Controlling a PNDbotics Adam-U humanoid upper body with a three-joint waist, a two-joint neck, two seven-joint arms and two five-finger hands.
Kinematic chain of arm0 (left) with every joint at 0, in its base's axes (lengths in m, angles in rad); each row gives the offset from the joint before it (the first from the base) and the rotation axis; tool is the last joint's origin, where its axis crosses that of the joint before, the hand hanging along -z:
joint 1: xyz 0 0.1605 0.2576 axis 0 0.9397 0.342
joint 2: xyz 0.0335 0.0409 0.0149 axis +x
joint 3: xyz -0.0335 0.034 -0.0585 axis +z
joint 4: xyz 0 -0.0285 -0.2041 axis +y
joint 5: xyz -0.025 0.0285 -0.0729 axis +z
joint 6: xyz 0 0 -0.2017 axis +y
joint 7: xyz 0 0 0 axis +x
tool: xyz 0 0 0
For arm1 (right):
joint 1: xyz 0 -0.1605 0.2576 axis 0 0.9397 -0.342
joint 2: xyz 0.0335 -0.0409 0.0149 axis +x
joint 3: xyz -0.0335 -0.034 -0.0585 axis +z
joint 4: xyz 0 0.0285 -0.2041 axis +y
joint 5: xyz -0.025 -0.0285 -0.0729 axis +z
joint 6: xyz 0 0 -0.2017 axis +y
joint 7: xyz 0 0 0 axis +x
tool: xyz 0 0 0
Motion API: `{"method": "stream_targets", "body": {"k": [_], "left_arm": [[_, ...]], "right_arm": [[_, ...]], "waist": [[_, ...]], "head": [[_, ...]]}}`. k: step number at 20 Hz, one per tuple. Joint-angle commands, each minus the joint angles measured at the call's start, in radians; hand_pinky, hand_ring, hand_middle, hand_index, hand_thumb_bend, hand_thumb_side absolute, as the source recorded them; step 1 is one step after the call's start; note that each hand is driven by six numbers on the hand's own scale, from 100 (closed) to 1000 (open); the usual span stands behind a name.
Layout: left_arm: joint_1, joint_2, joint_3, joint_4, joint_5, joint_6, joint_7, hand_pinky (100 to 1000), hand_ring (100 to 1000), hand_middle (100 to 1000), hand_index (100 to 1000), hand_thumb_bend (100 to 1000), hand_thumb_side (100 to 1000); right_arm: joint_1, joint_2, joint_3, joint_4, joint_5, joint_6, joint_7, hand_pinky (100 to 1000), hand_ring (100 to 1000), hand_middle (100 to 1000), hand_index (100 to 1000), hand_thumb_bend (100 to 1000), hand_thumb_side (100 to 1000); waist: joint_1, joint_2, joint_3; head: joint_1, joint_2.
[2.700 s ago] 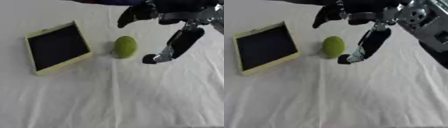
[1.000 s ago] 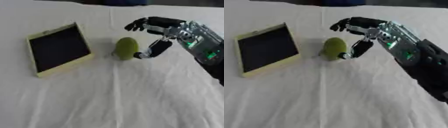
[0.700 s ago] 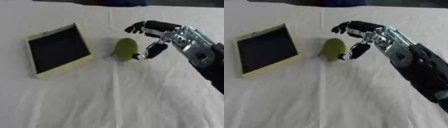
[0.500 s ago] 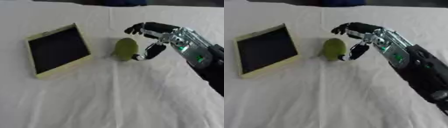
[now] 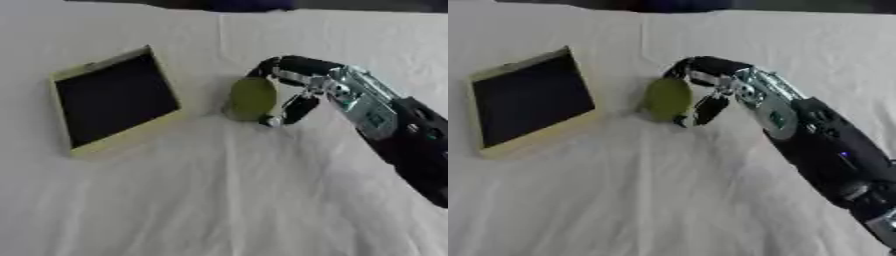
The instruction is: Pick up objects on the table and place them in the box.
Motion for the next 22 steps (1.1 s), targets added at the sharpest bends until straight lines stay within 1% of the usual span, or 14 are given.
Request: {"method": "stream_targets", "body": {"k": [1, 6, 7, 8, 9, 11, 16, 17, 19, 22], "left_arm": [[-0.015, 0.01, 0.001, -0.015, 0.004, 0.0, -0.003, 753, 772, 614, 711, 122, 596], [-0.015, 0.009, 0.0, -0.015, 0.004, 0.0, -0.004, 753, 773, 614, 711, 122, 596], [-0.015, 0.009, 0.001, -0.015, 0.004, 0.0, -0.003, 753, 773, 615, 711, 123, 594], [-0.016, 0.009, 0.001, -0.015, 0.003, 0.0, -0.003, 753, 773, 615, 711, 123, 594], [-0.016, 0.01, 0.001, -0.015, 0.003, 0.0, -0.003, 753, 773, 615, 711, 123, 594], [-0.017, 0.01, 0.001, -0.015, 0.004, 0.0, -0.003, 754, 773, 615, 711, 123, 593], [-0.018, 0.012, 0.0, -0.015, 0.004, 0.0, -0.005, 754, 773, 615, 712, 122, 591], [-0.018, 0.012, 0.0, -0.015, 0.004, -0.001, -0.005, 754, 773, 615, 712, 123, 590], [-0.019, 0.013, 0.0, -0.015, 0.003, -0.001, -0.006, 754, 773, 615, 712, 123, 588], [-0.019, 0.015, 0.001, -0.015, 0.003, -0.001, -0.006, 754, 773, 615, 712, 124, 587]], "right_arm": [[-0.018, -0.009, -0.017, -0.004, -0.008, -0.023, -0.024, 820, 840, 773, 820, 352, 156], [-0.017, -0.008, -0.02, 0.001, -0.021, -0.034, -0.043, 820, 838, 767, 816, 345, 146], [-0.018, -0.006, -0.025, 0.002, -0.022, -0.034, -0.048, 780, 759, 647, 714, 267, 100], [-0.02, -0.003, -0.031, 0.004, -0.022, -0.034, -0.059, 769, 741, 630, 699, 248, 100], [-0.02, -0.001, -0.035, 0.005, -0.022, -0.034, -0.071, 742, 687, 590, 658, 218, 100], [-0.022, 0.003, -0.044, -0.005, -0.025, -0.038, -0.101, 725, 654, 561, 631, 203, 100], [-0.033, 0.002, -0.036, -0.083, -0.041, -0.052, -0.176, 696, 599, 506, 579, 163, 100], [-0.035, 0.001, -0.033, -0.105, -0.043, -0.051, -0.187, 690, 588, 480, 555, 164, 100], [-0.04, 0.0, -0.029, -0.147, -0.047, -0.042, -0.198, 681, 577, 460, 536, 165, 100], [-0.052, -0.001, -0.03, -0.204, -0.06, -0.021, -0.203, 679, 575, 457, 534, 169, 100]], "waist": [[0.003, -0.019, 0.001], [0.003, -0.019, 0.0], [0.003, -0.02, 0.0], [0.003, -0.021, 0.0], [0.003, -0.021, 0.001], [0.003, -0.022, 0.001], [0.001, -0.025, 0.0], [0.001, -0.025, 0.0], [0.002, -0.027, 0.001], [0.002, -0.028, 0.001]], "head": [[-0.001, -0.008], [0.0, -0.008], [0.0, -0.009], [0.001, -0.011], [0.001, -0.011], [0.001, -0.01], [0.001, -0.007], [0.0, -0.006], [0.0, -0.007], [-0.002, -0.006]]}}
